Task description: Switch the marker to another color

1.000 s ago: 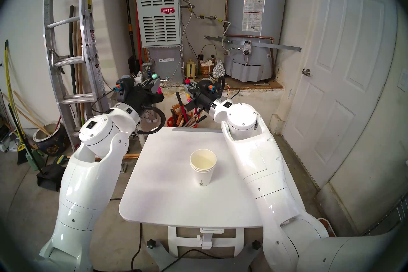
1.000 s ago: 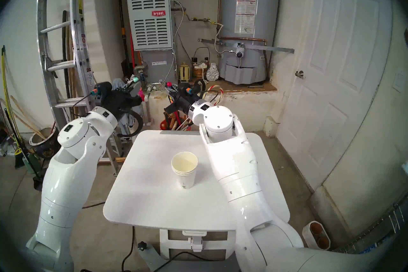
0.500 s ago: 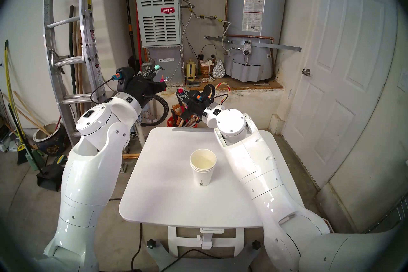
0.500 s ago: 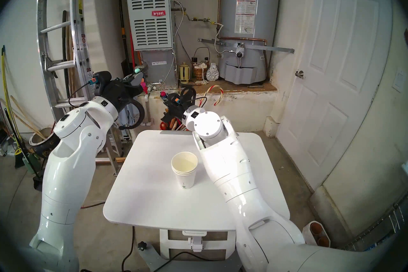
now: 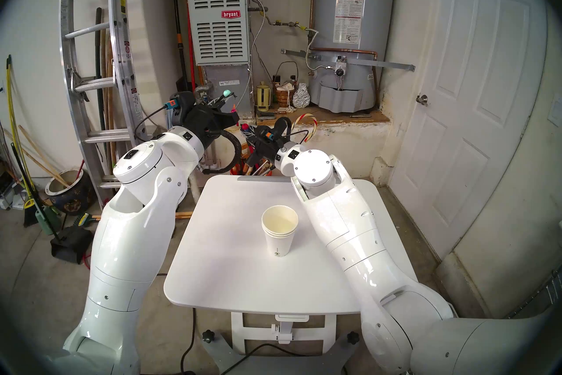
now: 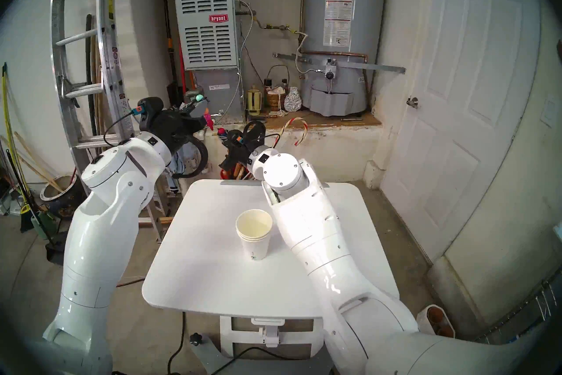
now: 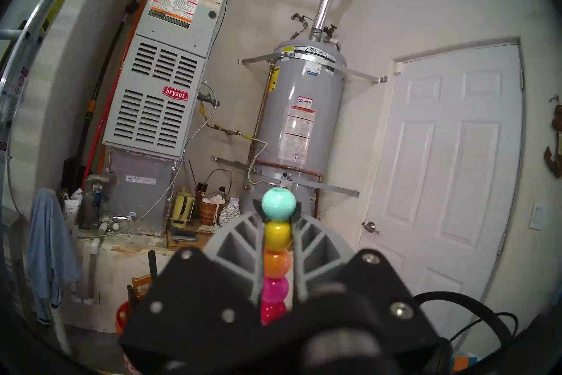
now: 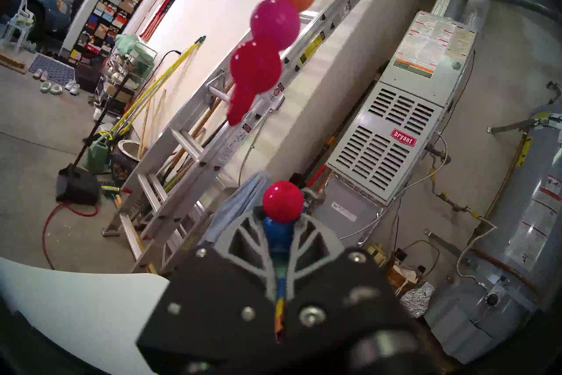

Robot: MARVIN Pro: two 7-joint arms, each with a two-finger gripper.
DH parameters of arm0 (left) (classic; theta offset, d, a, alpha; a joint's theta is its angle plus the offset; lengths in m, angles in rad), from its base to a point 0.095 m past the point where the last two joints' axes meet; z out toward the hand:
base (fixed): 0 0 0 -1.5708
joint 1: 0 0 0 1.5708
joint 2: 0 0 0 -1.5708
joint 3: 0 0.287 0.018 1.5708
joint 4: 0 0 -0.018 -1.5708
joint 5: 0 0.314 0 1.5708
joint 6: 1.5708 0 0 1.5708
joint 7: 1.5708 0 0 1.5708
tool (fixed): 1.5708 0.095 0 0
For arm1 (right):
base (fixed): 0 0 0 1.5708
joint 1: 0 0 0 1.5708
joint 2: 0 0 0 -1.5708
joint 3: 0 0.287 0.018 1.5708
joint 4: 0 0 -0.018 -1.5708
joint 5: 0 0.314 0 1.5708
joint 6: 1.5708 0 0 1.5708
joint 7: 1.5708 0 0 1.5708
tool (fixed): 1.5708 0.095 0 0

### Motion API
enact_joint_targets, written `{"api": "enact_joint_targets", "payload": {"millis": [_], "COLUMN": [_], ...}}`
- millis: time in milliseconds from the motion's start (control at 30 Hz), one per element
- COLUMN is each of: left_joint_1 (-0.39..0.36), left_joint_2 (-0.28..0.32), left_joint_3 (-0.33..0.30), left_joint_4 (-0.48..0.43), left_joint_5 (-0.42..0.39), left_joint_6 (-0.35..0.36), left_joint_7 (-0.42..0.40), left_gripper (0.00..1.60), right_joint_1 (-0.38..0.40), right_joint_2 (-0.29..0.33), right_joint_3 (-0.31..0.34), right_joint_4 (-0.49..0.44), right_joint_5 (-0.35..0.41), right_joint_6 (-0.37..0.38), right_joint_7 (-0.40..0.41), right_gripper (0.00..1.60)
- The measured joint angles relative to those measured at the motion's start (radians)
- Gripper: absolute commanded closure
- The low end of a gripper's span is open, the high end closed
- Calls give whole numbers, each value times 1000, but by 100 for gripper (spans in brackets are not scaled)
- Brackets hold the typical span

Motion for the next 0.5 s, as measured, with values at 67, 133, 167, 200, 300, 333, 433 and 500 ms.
{"api": "enact_joint_targets", "payload": {"millis": [67, 133, 167, 200, 300, 333, 433, 500], "left_joint_1": [-2, -3, -4, -5, -7, -8, -8, -9], "left_joint_2": [-1, -1, -1, -1, -1, -1, -1, -1], "left_joint_3": [1, 1, 1, 0, -3, -4, -7, -9], "left_joint_4": [4, 7, 9, 10, 18, 20, 23, 24], "left_joint_5": [0, 0, 0, 0, 2, 4, 5, 6], "left_joint_6": [-4, -7, -9, -11, -16, -18, -22, -23], "left_joint_7": [-5, -7, -9, -11, -16, -18, -23, -27], "left_gripper": [160, 160, 160, 160, 160, 160, 160, 160], "right_joint_1": [1, 1, 1, 1, 0, -1, -1, -2], "right_joint_2": [-1, -2, -2, -2, -2, -2, -1, -1], "right_joint_3": [-1, -1, -2, -2, -3, -3, -3, -3], "right_joint_4": [0, -1, -2, -4, -11, -14, -18, -19], "right_joint_5": [3, 5, 6, 7, 10, 11, 13, 13], "right_joint_6": [0, 0, 0, 0, 0, 0, 0, 0], "right_joint_7": [2, 3, 5, 7, 18, 21, 29, 33], "right_gripper": [160, 160, 160, 160, 160, 160, 160, 160]}}
